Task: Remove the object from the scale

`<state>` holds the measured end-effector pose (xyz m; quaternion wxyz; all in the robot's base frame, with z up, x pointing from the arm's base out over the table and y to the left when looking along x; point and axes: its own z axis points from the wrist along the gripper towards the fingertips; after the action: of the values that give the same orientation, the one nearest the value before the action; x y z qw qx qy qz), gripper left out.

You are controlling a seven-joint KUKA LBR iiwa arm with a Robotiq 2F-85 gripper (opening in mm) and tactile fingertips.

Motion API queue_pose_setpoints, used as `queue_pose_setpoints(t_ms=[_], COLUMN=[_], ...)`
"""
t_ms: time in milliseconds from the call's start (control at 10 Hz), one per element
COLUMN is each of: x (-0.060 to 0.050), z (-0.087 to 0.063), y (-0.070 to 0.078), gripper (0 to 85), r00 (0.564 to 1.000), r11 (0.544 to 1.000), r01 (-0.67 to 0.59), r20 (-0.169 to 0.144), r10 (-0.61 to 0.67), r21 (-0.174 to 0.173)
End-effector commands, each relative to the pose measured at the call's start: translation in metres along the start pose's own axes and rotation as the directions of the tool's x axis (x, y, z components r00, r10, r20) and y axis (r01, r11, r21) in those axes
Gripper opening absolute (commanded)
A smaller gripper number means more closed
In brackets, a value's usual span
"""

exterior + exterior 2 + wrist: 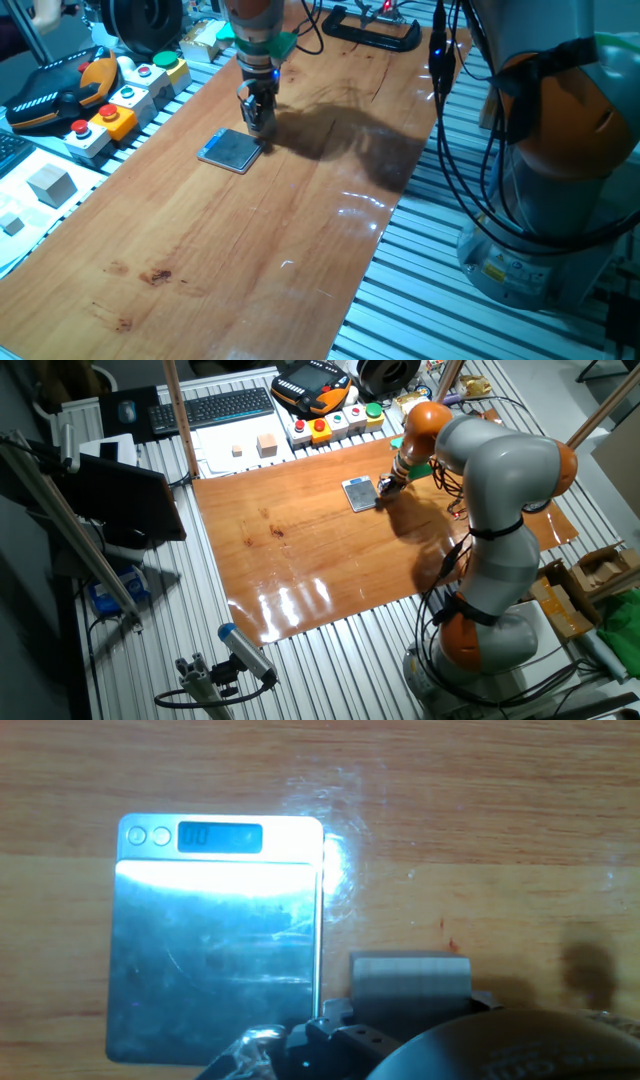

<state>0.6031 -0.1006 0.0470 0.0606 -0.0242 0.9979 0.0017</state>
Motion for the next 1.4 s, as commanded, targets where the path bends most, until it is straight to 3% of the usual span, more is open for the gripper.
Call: queue_pose_setpoints(t_ms=[0,200,600,800,1000,1300], x=[0.000,0.000,-0.007,-0.012,-0.012,-0.010], z=[0.000,-0.003,-0.043,-0.080,-0.115,-0.155], y=[0.000,0.000,0.005,0.020,0.044,0.084], gripper=[67.0,70.0,70.0,62.0,53.3,45.7], r00=[1.000,1.000,1.000,0.998,0.997,0.991], r11=[1.000,1.000,1.000,0.999,0.997,0.992], r01=[-0.001,-0.004,-0.023,-0.045,-0.068,-0.122], r20=[0.001,0.001,-0.009,-0.032,-0.036,-0.043], r10=[0.001,0.004,0.022,0.045,0.069,0.123], r21=[-0.003,-0.012,-0.003,-0.002,0.027,0.022])
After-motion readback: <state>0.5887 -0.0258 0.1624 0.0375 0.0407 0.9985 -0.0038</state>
